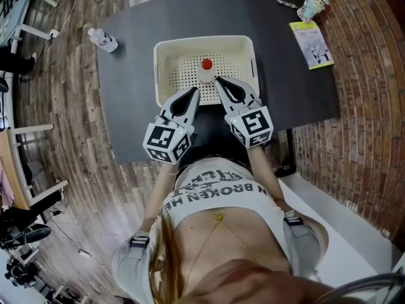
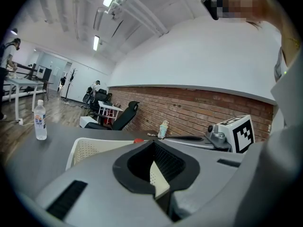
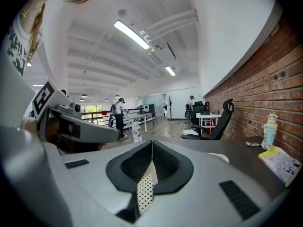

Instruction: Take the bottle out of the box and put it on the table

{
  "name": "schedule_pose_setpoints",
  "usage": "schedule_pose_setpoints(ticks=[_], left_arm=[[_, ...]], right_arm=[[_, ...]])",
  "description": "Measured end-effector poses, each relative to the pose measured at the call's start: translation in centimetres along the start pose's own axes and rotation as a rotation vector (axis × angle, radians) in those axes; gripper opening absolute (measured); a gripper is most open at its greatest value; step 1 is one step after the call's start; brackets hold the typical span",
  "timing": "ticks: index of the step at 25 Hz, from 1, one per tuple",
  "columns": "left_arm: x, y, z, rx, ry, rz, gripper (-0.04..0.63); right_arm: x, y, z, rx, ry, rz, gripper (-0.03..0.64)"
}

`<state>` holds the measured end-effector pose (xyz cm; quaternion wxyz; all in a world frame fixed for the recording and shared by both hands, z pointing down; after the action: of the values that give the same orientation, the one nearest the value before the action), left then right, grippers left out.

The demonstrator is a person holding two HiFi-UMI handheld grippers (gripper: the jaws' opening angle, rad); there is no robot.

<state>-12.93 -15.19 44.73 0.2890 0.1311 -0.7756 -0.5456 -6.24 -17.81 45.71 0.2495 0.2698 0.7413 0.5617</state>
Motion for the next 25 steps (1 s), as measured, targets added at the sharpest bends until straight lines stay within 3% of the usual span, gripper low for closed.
schedule_pose_setpoints(ticks=[11,17,25], left_arm=[[1.6,0.4,1.6,-0.005,-0.032,0.021,0.003],[2.4,0.5,2.1,-0.003,-0.034,0.033,0.003],[2.6,0.5,2.3,-0.008,-0.022,0.043,0.003]], right_arm=[[-1.3,2.1,-3.1,0.061,0.037,0.022,0.014],[-1.8,2.5,-5.1,0.09,0.05,0.019,0.151],[-2.1,3.5,-7.6,0.11,0.034,0.011,0.176]])
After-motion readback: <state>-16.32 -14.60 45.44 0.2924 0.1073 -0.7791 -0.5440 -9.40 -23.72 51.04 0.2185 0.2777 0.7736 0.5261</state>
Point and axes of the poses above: the fingertips, and each gripper's own axes: z backward along the fingers, x to its left, y out of its underside, the point moved 1 cm from there along z, backward along the fingers, and after that the axes turned 3 degrees about -y, right-handed, at the moved point
